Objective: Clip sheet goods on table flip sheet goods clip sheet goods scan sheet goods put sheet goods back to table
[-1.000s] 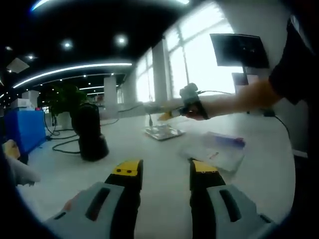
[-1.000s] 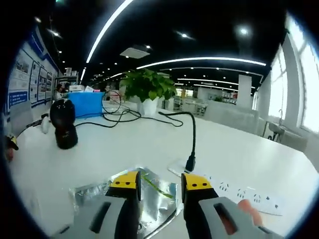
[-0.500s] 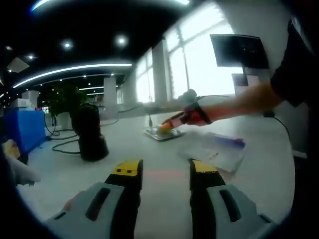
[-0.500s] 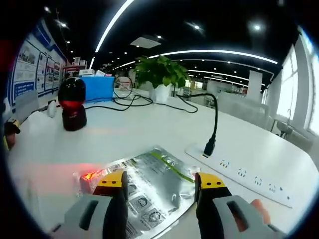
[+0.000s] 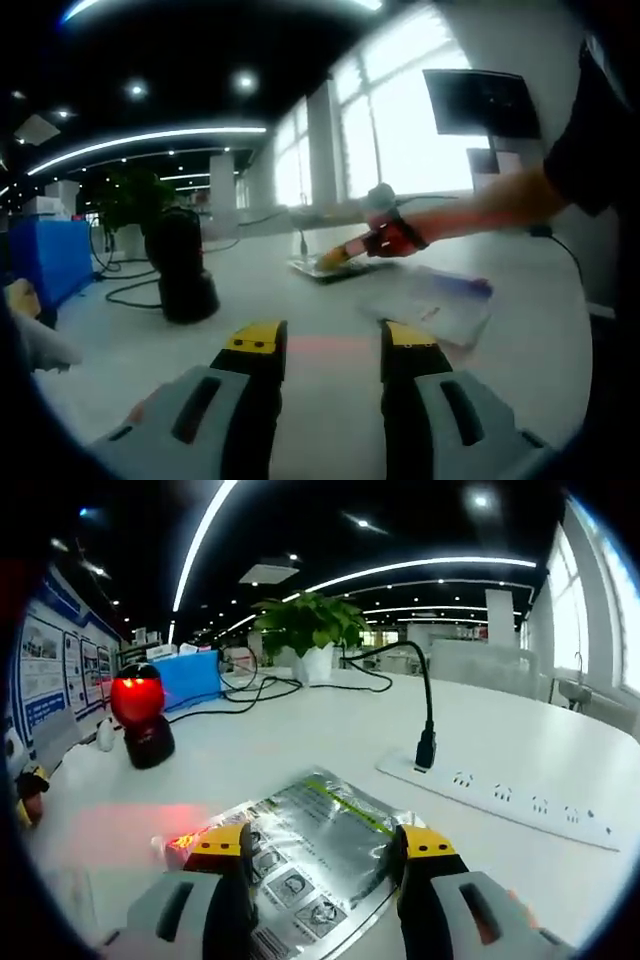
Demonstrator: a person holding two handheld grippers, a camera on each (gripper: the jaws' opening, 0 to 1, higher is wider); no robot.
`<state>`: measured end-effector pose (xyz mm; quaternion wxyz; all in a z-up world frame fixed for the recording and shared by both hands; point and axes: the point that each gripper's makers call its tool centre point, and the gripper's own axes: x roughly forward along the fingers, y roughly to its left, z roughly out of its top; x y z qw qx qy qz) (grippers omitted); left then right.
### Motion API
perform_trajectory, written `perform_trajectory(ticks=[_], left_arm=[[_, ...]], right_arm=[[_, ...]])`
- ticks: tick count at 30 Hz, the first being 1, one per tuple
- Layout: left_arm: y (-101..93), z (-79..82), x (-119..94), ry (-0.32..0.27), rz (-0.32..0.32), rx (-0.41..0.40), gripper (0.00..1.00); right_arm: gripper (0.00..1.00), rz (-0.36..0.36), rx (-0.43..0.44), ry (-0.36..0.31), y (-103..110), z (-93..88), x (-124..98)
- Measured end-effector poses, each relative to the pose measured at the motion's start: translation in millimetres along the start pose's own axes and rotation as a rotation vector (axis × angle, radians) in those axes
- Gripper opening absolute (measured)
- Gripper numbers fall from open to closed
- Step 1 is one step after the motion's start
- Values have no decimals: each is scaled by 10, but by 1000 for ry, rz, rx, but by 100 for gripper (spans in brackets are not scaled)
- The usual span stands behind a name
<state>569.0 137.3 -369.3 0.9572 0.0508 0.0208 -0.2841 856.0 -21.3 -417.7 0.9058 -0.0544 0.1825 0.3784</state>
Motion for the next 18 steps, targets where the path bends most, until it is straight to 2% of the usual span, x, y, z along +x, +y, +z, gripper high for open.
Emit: perform_trajectory(ticks=[3, 6, 10, 18], left_arm=[[-1, -4, 1, 2, -1, -1, 30], [-3, 0, 0, 0, 0, -1, 30], [-1, 5, -3, -2, 2, 0, 30], [4, 16, -11, -8, 5, 5, 30]], right_arm=[[53, -1, -7, -4, -16, 12, 2], [53, -29, -106, 0, -55, 57, -21], [52, -29, -55, -55, -67, 191, -28], [54, -46, -61, -96, -20, 392, -181]])
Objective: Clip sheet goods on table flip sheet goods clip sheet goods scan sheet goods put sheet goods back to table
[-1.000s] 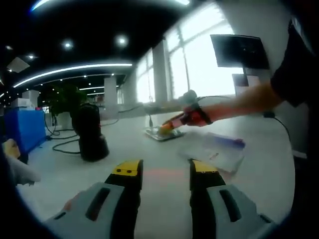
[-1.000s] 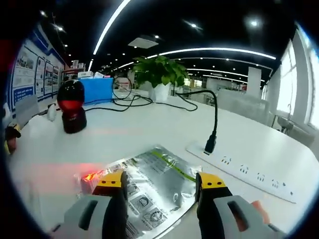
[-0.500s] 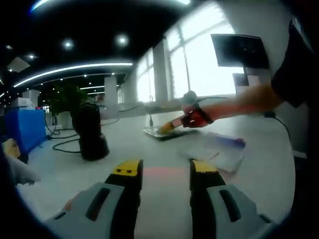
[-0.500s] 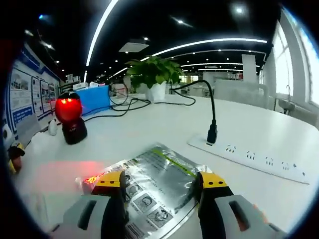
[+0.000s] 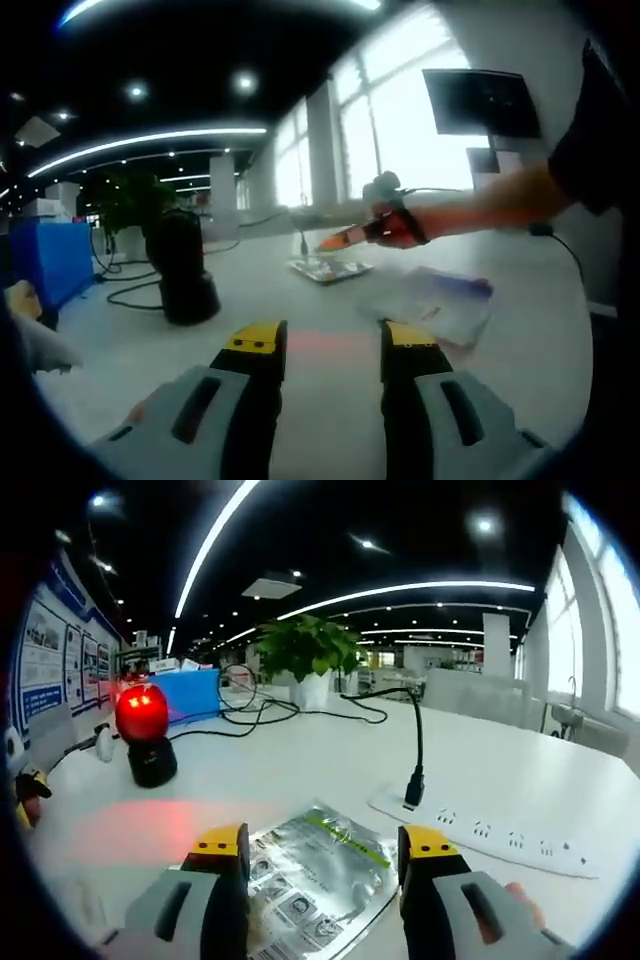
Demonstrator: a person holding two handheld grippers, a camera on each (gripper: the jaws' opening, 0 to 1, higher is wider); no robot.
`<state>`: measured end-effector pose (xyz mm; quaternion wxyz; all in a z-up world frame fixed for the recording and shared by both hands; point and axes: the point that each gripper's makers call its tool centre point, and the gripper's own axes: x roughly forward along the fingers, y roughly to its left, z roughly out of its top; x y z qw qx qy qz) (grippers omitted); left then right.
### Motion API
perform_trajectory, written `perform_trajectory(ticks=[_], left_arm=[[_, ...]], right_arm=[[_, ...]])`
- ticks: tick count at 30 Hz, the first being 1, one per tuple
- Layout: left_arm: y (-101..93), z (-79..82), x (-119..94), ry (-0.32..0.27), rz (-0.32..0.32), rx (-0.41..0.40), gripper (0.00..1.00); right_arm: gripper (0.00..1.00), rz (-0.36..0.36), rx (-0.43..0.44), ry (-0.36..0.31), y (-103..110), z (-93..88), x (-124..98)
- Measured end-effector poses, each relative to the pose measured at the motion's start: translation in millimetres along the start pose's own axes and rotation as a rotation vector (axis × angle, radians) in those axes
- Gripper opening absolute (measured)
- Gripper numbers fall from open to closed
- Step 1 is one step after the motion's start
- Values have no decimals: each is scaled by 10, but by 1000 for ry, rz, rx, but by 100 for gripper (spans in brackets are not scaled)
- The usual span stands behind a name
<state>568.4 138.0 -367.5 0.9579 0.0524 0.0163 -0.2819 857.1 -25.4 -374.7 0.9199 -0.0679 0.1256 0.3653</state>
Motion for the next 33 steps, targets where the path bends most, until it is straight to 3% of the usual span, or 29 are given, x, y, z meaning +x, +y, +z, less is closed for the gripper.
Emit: perform_trajectory(ticks=[13, 18, 21, 27, 33], left_arm=[[-2, 25, -17, -18, -1, -6, 30], [11, 14, -22, -16, 6, -6, 30], [-19, 18, -22, -13, -3, 0, 30], [-5, 22, -32, -10, 6, 3, 31], [11, 13, -29, -2, 18, 16, 31]], right_arm=[[48, -39, 41, -79, 105, 357, -428], [44, -49, 12, -77, 248, 415, -611], [42, -76, -31, -114, 329, 500, -732], [42, -56, -23, -153, 550, 535, -982], [41, -70, -3, -194, 521, 554, -1276]])
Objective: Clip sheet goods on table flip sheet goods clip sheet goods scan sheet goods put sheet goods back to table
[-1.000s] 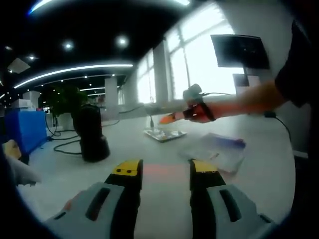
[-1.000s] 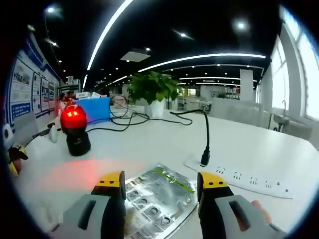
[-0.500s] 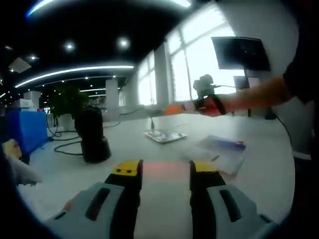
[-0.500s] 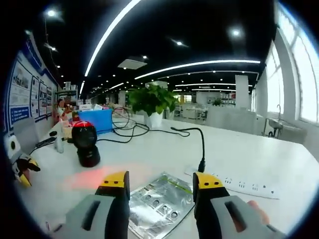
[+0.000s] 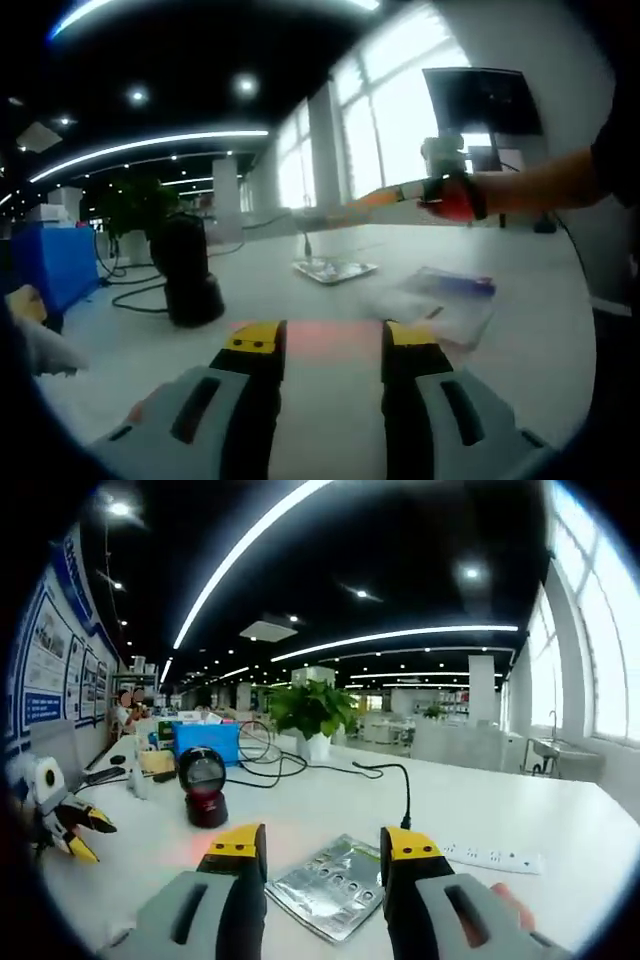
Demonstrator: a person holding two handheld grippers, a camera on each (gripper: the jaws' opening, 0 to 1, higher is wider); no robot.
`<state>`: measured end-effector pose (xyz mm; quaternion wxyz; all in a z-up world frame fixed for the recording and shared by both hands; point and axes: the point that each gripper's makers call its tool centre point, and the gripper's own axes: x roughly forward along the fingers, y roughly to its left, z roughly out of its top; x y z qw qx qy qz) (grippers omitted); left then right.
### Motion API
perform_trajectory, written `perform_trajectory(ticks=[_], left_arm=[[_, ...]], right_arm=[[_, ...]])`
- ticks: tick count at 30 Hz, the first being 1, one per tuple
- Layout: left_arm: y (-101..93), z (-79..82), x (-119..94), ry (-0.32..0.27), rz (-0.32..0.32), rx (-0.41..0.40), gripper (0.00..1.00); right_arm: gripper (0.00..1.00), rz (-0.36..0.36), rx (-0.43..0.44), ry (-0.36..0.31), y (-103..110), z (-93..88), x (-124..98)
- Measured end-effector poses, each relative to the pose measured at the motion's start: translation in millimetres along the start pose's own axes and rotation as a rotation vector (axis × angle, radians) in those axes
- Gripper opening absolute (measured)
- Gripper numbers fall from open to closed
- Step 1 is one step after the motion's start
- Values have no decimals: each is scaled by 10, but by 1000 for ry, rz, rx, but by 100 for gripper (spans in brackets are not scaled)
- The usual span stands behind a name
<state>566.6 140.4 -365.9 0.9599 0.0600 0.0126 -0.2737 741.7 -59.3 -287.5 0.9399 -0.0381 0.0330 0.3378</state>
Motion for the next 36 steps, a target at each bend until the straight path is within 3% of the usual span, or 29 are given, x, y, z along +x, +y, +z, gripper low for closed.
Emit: perform_trajectory(ticks=[2, 3, 10, 17, 21, 32, 36], left_arm=[[6, 5, -1, -2, 3, -2, 31], [11, 13, -3, -4, 6, -3, 31], [34, 23, -6, -7, 16, -13, 31], [28, 30, -8, -9, 16, -5, 31], [28, 32, -7, -11, 15, -7, 31], [75, 47, -13, -22, 29, -20, 31], [57, 40, -9, -18, 24, -11, 31]], right_arm=[[40, -15, -7, -6, -45, -5, -88], [39, -40, -55, 0, -103, -15, -138], [35, -77, -11, -59, -108, -11, -472], [36, -94, -31, -45, -143, -90, -804], [36, -115, -9, -81, -194, -50, -977], [35, -119, -41, -98, -116, -152, -1204], [37, -103, -95, -67, -12, -279, -1243]])
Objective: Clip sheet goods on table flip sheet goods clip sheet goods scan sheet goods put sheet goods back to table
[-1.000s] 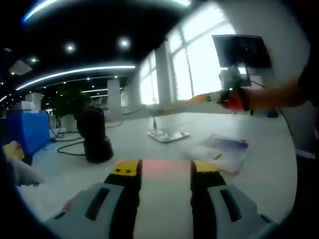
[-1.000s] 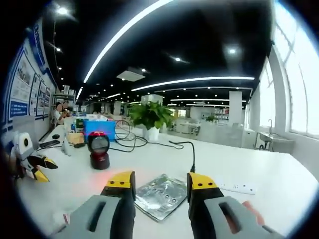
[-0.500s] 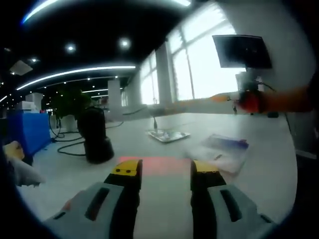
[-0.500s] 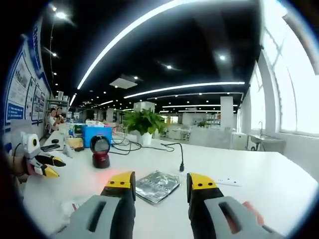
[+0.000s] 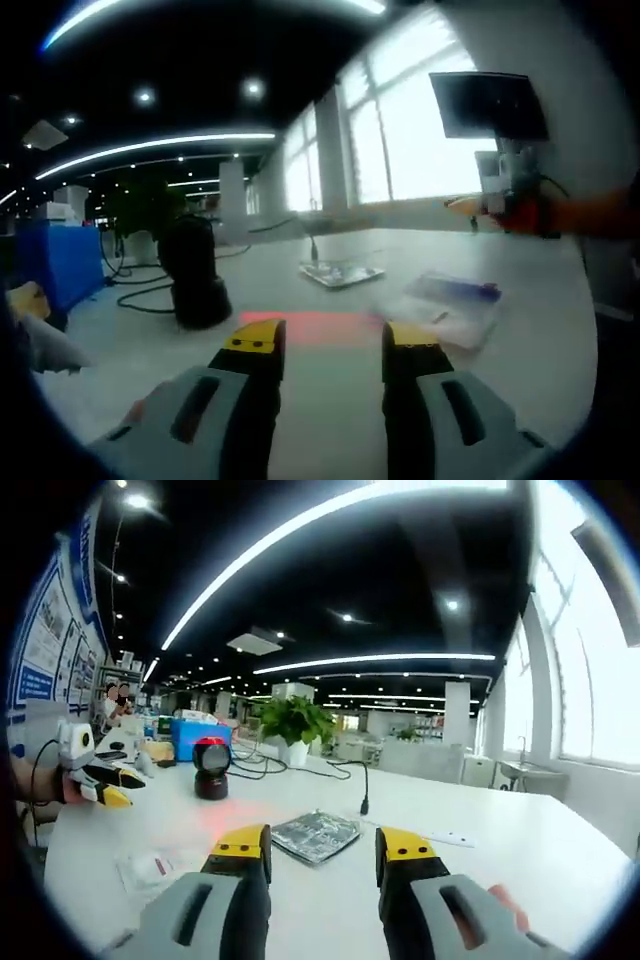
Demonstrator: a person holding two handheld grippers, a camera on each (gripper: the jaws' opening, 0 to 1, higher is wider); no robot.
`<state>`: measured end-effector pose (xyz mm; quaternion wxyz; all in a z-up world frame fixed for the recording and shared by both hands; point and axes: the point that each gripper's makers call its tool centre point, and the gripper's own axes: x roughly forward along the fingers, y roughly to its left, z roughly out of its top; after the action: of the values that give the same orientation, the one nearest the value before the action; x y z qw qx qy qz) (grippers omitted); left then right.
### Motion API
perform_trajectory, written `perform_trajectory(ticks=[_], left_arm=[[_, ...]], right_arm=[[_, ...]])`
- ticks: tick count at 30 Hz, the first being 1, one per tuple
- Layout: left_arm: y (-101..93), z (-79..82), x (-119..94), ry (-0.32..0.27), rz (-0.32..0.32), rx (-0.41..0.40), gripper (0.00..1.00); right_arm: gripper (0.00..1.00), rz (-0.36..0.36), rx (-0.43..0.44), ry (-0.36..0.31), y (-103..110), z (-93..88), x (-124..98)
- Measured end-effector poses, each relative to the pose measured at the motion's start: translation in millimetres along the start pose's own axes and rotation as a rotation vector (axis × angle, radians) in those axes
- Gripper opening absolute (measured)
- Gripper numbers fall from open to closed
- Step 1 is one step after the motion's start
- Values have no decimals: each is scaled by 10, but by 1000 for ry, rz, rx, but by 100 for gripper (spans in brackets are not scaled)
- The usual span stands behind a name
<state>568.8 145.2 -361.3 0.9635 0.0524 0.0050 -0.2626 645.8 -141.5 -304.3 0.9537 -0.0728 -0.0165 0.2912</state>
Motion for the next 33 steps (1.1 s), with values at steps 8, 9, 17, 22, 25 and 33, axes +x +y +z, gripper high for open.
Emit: perform_trajectory(ticks=[8, 9, 17, 22, 25, 33], left_arm=[[36, 42, -12, -22, 13, -28, 31], [37, 44, -14, -23, 14, -29, 31], [59, 54, -23, -29, 15, -42, 31], [40, 50, -31, -23, 11, -37, 31], [43, 70, -42, -31, 12, -48, 29], [87, 82, -52, -42, 33, -64, 31]], right_arm=[[35, -49, 55, -34, -71, -92, -167], [35, -53, 59, -37, -82, -100, -178], [33, -92, 78, -22, -77, -337, -317], [33, -113, 85, -22, -67, -427, -407], [33, -155, 136, -41, -157, -446, -466], [32, -164, 229, -89, -210, -430, -553]])
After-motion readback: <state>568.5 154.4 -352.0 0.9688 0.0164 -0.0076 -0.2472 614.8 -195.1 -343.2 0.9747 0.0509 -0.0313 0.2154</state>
